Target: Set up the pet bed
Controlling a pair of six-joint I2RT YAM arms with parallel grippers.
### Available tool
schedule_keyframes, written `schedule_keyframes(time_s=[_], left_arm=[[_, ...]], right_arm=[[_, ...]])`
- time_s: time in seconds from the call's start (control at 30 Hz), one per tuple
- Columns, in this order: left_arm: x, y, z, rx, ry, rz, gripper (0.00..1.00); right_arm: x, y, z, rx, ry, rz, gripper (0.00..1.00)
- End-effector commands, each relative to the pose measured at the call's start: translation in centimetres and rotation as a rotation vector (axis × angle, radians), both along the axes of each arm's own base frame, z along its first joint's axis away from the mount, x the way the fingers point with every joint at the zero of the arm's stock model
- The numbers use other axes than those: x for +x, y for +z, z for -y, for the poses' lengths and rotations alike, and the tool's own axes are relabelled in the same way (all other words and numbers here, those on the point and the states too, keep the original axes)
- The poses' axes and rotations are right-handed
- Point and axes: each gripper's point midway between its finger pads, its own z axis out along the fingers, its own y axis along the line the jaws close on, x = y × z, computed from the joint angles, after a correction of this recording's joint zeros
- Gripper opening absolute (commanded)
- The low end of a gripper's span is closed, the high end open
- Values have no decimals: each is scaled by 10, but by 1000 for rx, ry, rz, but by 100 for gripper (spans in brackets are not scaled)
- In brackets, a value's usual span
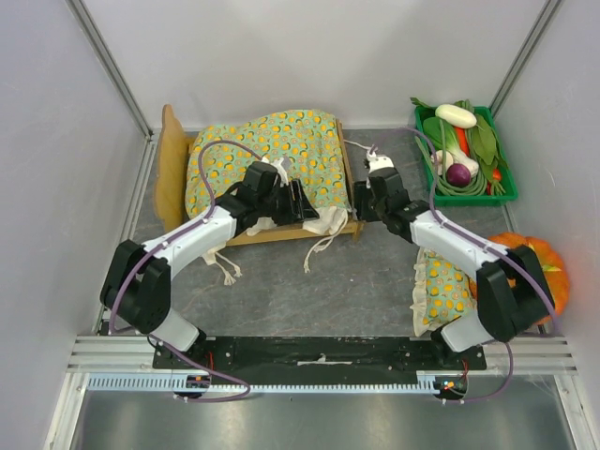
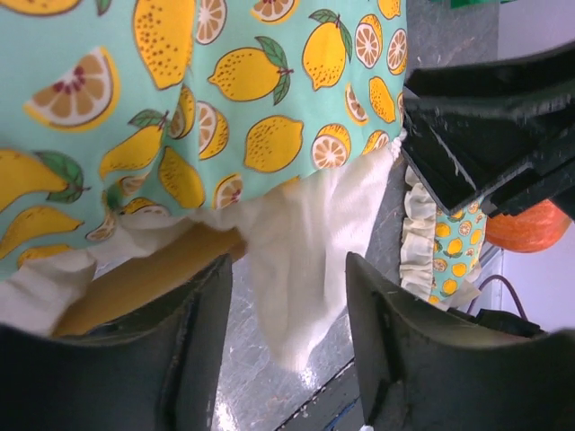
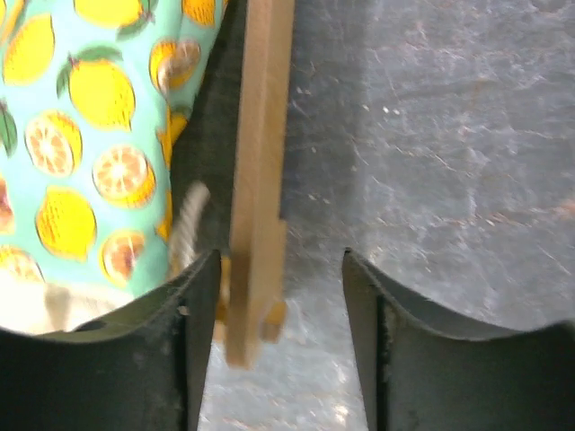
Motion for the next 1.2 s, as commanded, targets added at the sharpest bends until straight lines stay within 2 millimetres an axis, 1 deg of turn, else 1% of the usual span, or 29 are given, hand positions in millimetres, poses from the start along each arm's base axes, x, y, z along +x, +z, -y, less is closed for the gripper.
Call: schedule_keyframes(time_s=[0.0,0.03,0.07,0.1,0.13,0.17,0.2,0.23,0.27,0.3,0.33,0.37,0.4,0.47,0.5,0.6,0.67,0.7,0.73,0.8,0.83,0.87,0.9,0.93,0.97,1.0,1.03,1.1,1.17], left_arm=[[1,38,-6,-19,23,96,64],[-1,45,-8,-26,23,112,65],[-2,47,-10,-24,26,116,66],[-3,51,-12,-24,30,124,68],[-6,57,-13,-28,28,137,69],[-8,62,-15,-31,29,147,70],[-10,64,-17,-26,32,149,70],[-12,66,-20,-24,32,156,70],[-16,71,-25,-22,46,172,70],[-19,70,-28,-17,52,174,71],[-22,72,-31,-19,60,183,71],[-27,72,-37,-15,75,191,71],[-30,72,-40,-17,81,192,71],[-39,68,-49,-14,98,196,71],[-42,67,-51,-16,104,194,71],[-52,62,-59,-21,122,187,71],[-56,55,-64,-11,139,180,71],[-58,58,-67,-19,154,186,71],[-59,56,-69,-17,163,185,71],[-61,55,-74,-16,181,189,71],[-62,52,-75,-12,183,184,71],[-62,52,-76,-12,190,185,71],[-62,54,-76,-16,192,190,71],[-63,54,-76,-18,191,190,71],[-63,53,-77,-15,192,188,70],[-63,53,-77,-13,191,189,70],[-64,53,-78,-9,190,186,70],[-64,52,-78,-4,190,186,70],[-63,50,-79,2,193,185,69]], right_arm=[[-20,49,14,92,-26,146,68],[-33,36,18,106,-35,124,70],[-41,39,19,140,-41,133,71],[-50,60,18,224,-46,182,71],[-66,43,20,238,-43,155,70],[-76,55,19,292,-39,191,69],[-83,54,16,318,-33,196,67],[-100,36,8,336,-21,154,61],[-105,40,3,371,-9,178,59],[-118,24,-7,383,25,150,57],[-123,19,-15,429,23,129,54],[-122,19,-23,465,35,143,52],[-130,4,-30,468,49,117,51],[-121,-7,-37,498,7,138,51],[-123,-15,-42,496,15,138,51],[-109,-30,-54,523,-6,149,51],[-99,-39,-64,563,-18,159,53],[-96,-40,-68,581,-25,161,55],[-93,-58,-70,561,-40,135,55],[-83,-56,-80,619,-65,144,56],[-83,-73,-80,605,-90,116,56],[-76,-66,-82,643,-104,155,56],[-73,-68,-85,655,-120,156,55],[-71,-83,-82,632,-156,136,54],[-69,-91,-80,610,-180,124,53],[-63,-93,-80,608,-205,130,51],[-63,-102,-78,582,-222,119,50],[-60,-107,-75,557,-248,129,48],[-61,-121,-70,505,-271,105,46]])
